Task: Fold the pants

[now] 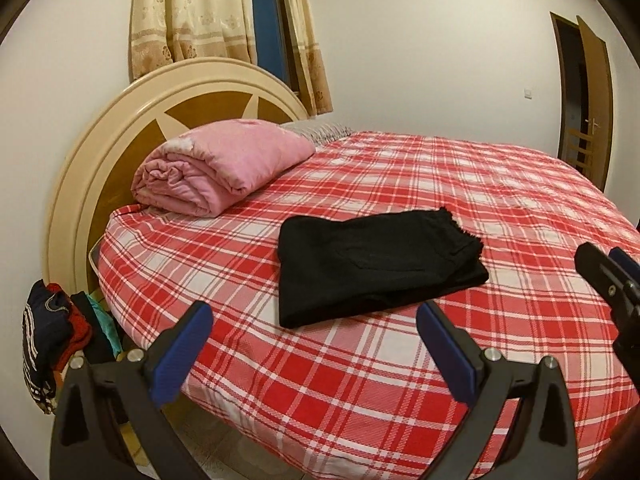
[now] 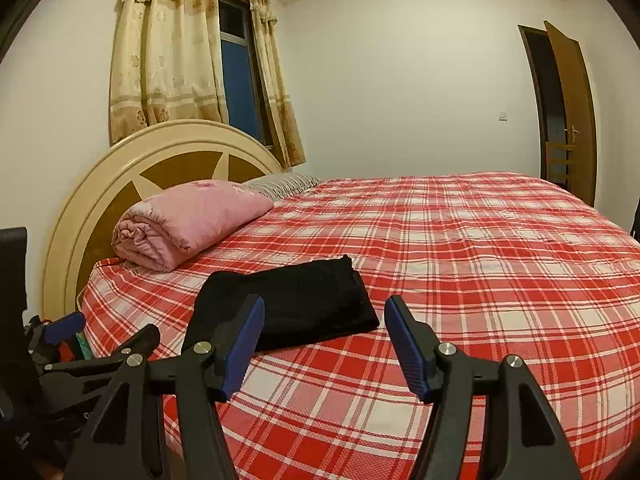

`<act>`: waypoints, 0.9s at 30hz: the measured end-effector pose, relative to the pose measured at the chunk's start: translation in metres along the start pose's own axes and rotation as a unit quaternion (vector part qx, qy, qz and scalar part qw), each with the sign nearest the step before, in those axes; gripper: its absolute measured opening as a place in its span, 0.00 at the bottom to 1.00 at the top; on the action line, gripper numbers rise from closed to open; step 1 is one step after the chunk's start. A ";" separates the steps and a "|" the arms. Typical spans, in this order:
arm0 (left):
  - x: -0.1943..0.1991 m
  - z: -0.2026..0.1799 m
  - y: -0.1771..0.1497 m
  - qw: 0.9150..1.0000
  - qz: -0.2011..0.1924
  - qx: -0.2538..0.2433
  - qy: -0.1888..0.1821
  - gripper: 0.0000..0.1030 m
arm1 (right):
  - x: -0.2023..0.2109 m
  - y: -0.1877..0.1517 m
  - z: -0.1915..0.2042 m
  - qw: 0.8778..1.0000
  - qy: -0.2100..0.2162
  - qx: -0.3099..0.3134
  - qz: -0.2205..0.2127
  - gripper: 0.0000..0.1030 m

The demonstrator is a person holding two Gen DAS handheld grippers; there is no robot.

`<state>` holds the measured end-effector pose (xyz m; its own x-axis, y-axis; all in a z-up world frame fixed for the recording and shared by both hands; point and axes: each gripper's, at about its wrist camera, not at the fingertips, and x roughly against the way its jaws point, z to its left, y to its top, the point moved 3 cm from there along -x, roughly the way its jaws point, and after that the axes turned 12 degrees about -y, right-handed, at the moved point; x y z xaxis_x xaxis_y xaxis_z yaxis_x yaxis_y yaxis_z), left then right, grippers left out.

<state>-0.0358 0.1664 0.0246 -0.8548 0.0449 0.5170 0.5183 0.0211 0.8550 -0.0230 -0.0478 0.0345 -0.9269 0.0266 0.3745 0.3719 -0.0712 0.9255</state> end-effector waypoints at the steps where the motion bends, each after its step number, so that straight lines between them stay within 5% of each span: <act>1: 0.003 0.000 0.001 1.000 -0.004 0.000 -0.001 1.00 | 0.002 0.000 0.000 1.000 0.000 0.000 -0.002 0.62; 27: 0.016 0.002 0.008 1.000 -0.028 0.002 0.013 1.00 | 0.015 0.007 0.000 1.000 0.001 0.002 -0.024 0.69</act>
<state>-0.0452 0.1689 0.0397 -0.8827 0.0172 0.4696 0.4699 0.0274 0.8823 -0.0345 -0.0483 0.0463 -0.9434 0.0274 0.3304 0.3281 -0.0666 0.9423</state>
